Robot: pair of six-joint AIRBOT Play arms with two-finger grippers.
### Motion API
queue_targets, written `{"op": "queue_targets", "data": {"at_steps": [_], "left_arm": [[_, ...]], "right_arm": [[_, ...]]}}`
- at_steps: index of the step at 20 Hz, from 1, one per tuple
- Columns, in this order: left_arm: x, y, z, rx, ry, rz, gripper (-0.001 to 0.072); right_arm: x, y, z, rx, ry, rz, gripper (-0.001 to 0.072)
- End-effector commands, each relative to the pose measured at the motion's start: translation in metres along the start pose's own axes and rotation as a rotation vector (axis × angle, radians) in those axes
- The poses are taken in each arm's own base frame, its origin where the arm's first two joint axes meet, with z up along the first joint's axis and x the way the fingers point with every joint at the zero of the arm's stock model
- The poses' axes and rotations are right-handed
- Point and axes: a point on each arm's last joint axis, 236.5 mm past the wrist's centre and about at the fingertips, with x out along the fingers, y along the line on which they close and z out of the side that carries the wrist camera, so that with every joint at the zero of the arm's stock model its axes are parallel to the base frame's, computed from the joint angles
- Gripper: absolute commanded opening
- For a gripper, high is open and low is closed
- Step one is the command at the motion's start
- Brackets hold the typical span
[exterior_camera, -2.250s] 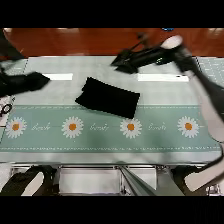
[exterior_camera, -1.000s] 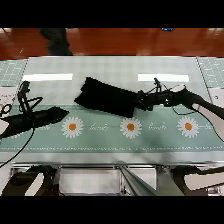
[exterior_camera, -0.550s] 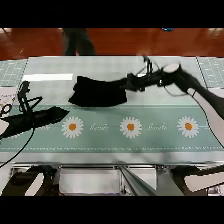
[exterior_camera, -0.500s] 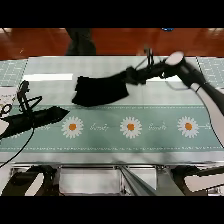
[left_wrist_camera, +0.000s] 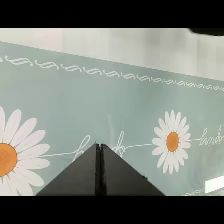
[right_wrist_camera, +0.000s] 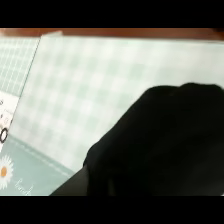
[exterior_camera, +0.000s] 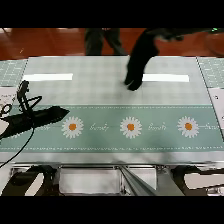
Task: Fold the shirts.
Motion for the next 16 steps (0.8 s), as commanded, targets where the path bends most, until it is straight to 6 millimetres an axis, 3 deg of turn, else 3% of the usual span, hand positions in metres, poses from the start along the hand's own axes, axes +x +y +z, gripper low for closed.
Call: {"op": "queue_targets", "data": {"at_steps": [1, 6, 8, 11, 16], "left_arm": [[0.0, -0.002, 0.0, -0.006, 0.001, -0.009, 0.0021], [0.0, -0.003, 0.0, -0.01, 0.0, -0.014, 0.0021], [0.0, -0.003, 0.0, -0.01, 0.0, -0.014, 0.0021], [0.0, -0.003, 0.0, -0.01, 0.0, -0.014, 0.0021], [0.0, -0.003, 0.001, -0.007, -0.004, -0.014, 0.0021]], "right_arm": [[-0.063, -0.04, 0.019, 0.079, -0.061, -0.084, 0.0027], [-0.157, -0.119, 0.014, 0.269, -0.132, -0.229, 0.0026], [-0.189, -0.144, -0.001, 0.334, -0.147, -0.293, 0.0026], [-0.23, -0.181, -0.046, 0.422, -0.065, -0.467, 0.0026], [-0.304, -0.226, -0.153, 0.682, 0.092, -0.775, 0.0025]]}}
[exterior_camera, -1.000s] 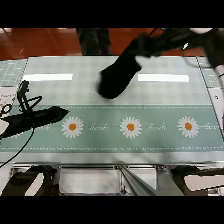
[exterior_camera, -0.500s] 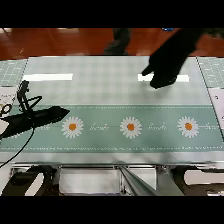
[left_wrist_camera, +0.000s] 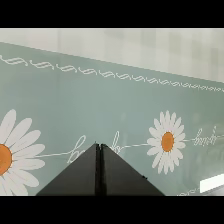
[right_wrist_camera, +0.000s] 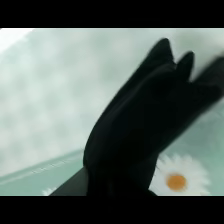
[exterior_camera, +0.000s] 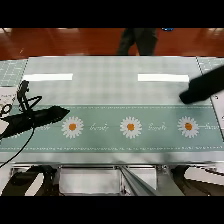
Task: Fold the shirts.
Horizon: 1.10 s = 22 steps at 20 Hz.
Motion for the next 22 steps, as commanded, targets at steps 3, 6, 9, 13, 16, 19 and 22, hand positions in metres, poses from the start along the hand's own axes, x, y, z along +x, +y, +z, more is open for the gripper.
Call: {"op": "queue_targets", "data": {"at_steps": [3, 6, 9, 13, 16, 19, 22], "left_arm": [[0.0, 0.0, 0.001, 0.013, -0.002, 0.001, 0.0021], [0.0, 0.0, 0.001, 0.013, -0.002, 0.001, 0.0021], [0.0, 0.0, 0.001, 0.017, -0.002, 0.001, 0.0022], [0.0, 0.001, 0.007, 0.075, -0.03, 0.006, 0.0021], [-0.025, 0.013, 0.082, 0.117, -0.305, 0.077, 0.0021], [-0.077, -0.001, 0.166, 0.128, -0.525, 0.105, 0.0021], [-0.1, -0.061, 0.218, 0.228, -0.534, 0.032, 0.002]], "right_arm": [[-0.032, -0.131, -0.09, 0.322, 0.126, -0.333, 0.0026], [-0.044, -0.182, -0.155, 0.559, 0.177, -0.437, 0.0027], [-0.049, -0.202, -0.198, 0.71, 0.2, -0.486, 0.003], [-0.046, -0.208, -0.206, 0.76, 0.207, -0.503, 0.0414], [-0.038, -0.198, -0.185, 0.748, 0.136, -0.425, 0.0409], [-0.026, -0.135, -0.086, 0.67, -0.168, -0.032, 0.022], [-0.054, 0.014, 0.029, 0.311, -0.513, 0.498, 0.0028]]}}
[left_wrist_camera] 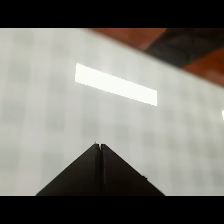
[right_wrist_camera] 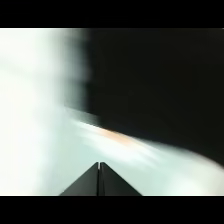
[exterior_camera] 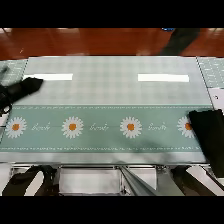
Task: Fold the shirts.
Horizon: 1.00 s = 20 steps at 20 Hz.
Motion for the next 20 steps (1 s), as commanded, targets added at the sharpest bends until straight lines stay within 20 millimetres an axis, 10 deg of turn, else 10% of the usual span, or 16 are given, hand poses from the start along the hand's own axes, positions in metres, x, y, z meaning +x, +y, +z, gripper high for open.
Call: {"op": "queue_targets", "data": {"at_steps": [1, 4, 6, 8, 11, 20], "left_arm": [[0.003, -0.049, 0.075, 0.092, -0.059, -0.085, 0.002], [0.044, -0.113, 0.051, 0.16, 0.138, -0.223, 0.002], [0.087, -0.101, -0.01, 0.164, 0.349, -0.142, 0.002], [0.106, -0.044, -0.081, 0.213, 0.613, 0.079, 0.002], [0.114, -0.017, -0.114, 0.232, 0.716, 0.155, 0.0021], [0.112, -0.016, -0.117, 0.231, 0.732, 0.159, 0.0021]], "right_arm": [[-0.02, 0.204, 0.007, -0.288, -0.2, 0.641, 0.0027], [0.043, 0.275, -0.105, -0.8, -0.108, 0.539, 0.0027], [0.12, 0.231, -0.155, -1.063, 0.018, 0.159, 0.0027], [0.161, 0.162, -0.156, -1.103, 0.116, -0.243, 0.0027], [0.182, 0.111, -0.166, -1.078, 0.288, -0.44, 0.0027], [0.191, 0.101, -0.182, -1.044, 0.37, -0.445, 0.0028]]}}
